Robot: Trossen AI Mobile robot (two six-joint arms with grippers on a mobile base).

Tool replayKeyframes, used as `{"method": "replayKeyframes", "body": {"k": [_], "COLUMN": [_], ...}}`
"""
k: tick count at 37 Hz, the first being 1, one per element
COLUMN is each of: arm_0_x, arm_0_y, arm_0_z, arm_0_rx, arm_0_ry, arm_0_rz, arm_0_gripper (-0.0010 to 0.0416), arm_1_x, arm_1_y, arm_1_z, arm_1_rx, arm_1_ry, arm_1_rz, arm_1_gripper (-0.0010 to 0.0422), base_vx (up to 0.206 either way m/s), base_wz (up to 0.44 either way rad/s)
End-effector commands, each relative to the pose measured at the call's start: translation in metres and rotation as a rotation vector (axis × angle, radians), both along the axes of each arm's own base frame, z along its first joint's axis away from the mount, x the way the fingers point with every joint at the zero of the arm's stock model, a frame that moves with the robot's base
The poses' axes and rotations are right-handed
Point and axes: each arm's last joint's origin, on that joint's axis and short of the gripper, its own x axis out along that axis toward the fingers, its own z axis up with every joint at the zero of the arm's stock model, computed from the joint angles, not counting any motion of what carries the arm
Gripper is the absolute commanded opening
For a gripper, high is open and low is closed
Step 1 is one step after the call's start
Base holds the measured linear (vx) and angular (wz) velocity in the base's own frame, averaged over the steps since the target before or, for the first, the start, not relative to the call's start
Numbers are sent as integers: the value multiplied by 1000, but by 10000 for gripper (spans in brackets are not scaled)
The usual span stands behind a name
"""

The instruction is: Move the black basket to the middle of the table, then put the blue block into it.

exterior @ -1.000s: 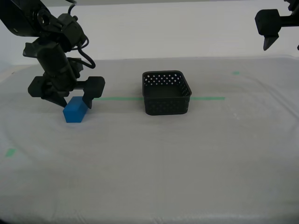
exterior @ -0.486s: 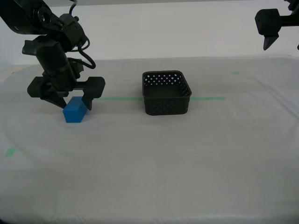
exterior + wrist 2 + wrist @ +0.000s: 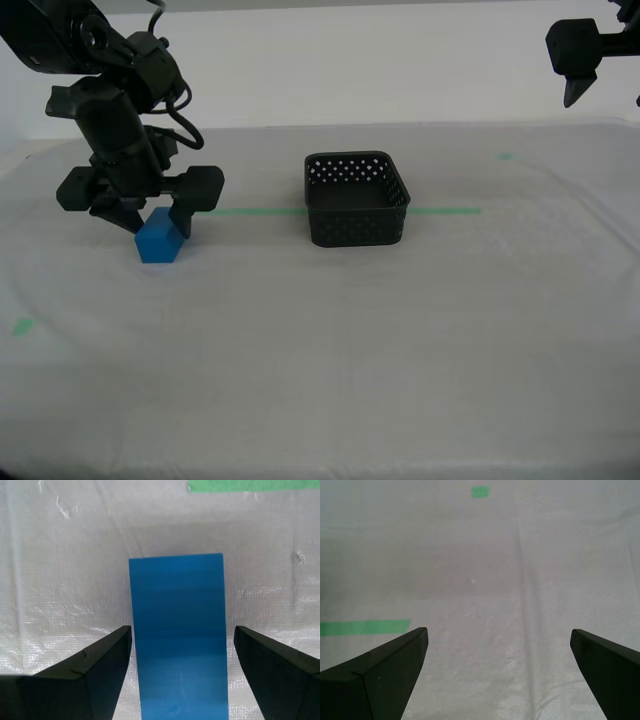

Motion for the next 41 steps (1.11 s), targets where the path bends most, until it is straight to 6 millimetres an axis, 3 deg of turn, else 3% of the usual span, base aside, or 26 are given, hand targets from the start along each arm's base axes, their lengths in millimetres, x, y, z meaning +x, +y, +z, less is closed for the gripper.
{"method": "replayKeyframes", "body": {"k": [1,25,41], "arm_0_x": [0,0,0], "arm_0_y": [0,0,0], "arm_0_z": [0,0,0], "arm_0_rx": [-1,-1,-1], "arm_0_ry": [-2,-2,-2], "arm_0_rz": [-3,-3,-3], "arm_0_gripper": [399,398,399], "arm_1_x": [-1,-1,-1], "arm_1_y": [1,1,1], "arm_1_z": [0,0,0], "arm_1_rx": [0,-30,-72], "arm_1_ry": [16,18,28], "arm_1_rz": [6,104,130], "arm_1_gripper": [260,139,19], "base_vx": [0,0,0], "base_wz": [0,0,0]}}
